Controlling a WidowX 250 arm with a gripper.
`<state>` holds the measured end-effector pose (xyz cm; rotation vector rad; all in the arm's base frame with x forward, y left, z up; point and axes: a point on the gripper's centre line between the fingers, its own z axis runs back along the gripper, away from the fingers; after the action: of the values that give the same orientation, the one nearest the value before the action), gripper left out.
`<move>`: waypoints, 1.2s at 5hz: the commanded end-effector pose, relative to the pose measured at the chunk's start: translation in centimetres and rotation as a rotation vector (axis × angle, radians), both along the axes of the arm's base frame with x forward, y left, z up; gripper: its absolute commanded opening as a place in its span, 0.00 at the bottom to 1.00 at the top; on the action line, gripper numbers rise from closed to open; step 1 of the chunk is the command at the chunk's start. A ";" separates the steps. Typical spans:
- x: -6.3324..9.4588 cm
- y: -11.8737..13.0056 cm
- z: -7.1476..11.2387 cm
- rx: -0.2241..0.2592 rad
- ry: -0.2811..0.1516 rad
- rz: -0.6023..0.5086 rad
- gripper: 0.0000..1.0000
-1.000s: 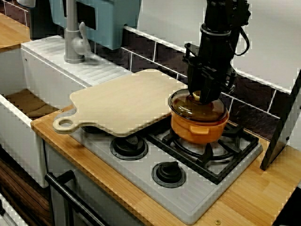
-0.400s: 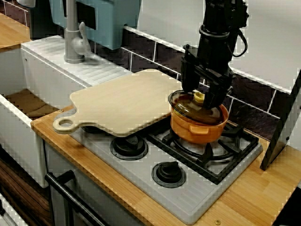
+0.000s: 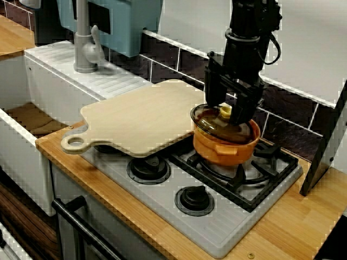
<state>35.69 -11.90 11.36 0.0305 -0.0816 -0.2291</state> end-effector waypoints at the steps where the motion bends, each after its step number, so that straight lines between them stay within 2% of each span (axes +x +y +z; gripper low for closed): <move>1: -0.3 0.3 3.0 -0.028 -0.069 -0.002 0.00; 3: 0.1 0.2 2.6 -0.030 -0.048 -0.006 0.00; 4: 0.3 0.6 3.2 -0.040 -0.055 0.005 0.00; 5: 0.3 1.7 5.0 -0.073 -0.051 0.030 0.00; 6: -0.1 2.7 6.4 -0.086 -0.065 0.038 0.00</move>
<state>35.66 -8.93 14.51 -0.0277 -0.0643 -0.1822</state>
